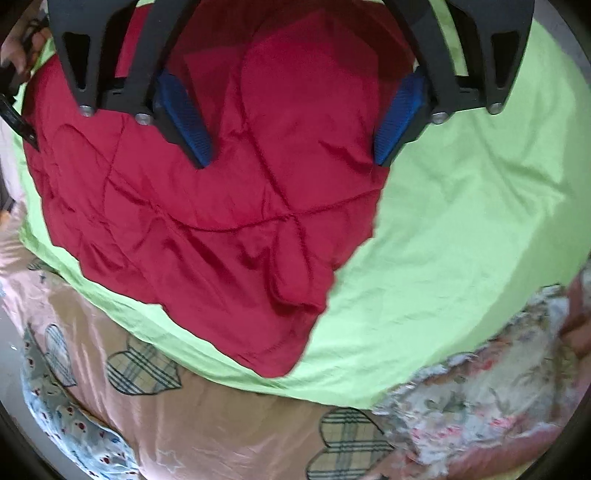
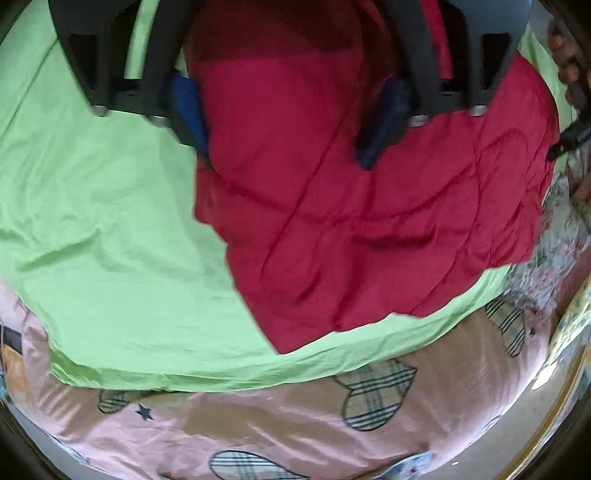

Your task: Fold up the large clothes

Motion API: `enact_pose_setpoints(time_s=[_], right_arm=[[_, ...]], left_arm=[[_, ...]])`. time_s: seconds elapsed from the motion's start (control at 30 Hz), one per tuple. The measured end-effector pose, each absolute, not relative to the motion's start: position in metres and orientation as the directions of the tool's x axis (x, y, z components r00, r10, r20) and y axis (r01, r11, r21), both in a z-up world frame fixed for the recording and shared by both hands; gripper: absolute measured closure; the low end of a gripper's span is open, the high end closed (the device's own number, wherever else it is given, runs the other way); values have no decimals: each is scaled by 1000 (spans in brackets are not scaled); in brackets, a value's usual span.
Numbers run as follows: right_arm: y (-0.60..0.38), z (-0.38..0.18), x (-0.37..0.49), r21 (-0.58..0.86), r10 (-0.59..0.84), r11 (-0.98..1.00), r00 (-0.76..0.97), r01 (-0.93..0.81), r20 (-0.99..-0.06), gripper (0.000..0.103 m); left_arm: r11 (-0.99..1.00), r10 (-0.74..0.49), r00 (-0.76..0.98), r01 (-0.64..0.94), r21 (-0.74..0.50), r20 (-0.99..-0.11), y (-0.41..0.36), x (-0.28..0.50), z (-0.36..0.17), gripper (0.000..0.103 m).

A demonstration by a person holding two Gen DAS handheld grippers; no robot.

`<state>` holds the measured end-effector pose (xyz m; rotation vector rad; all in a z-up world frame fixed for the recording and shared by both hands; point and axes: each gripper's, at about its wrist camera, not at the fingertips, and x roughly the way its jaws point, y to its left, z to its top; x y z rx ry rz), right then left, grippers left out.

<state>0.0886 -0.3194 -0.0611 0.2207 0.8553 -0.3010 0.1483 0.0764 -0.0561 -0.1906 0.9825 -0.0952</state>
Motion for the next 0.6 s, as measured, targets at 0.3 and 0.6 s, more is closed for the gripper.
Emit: enact_pose_setpoints(time_s=[0.3,0.6], right_arm=[[-297,-44,88,104,-128,948,661,301,-739,82],[-297,-75,103,35,-201,937,620,347,-759,81]], left_arm=[[972,-234,538,129,-195,-810,71,170,-45,60],[992,-105,561,120,-44,-821,52,178,-69,49]])
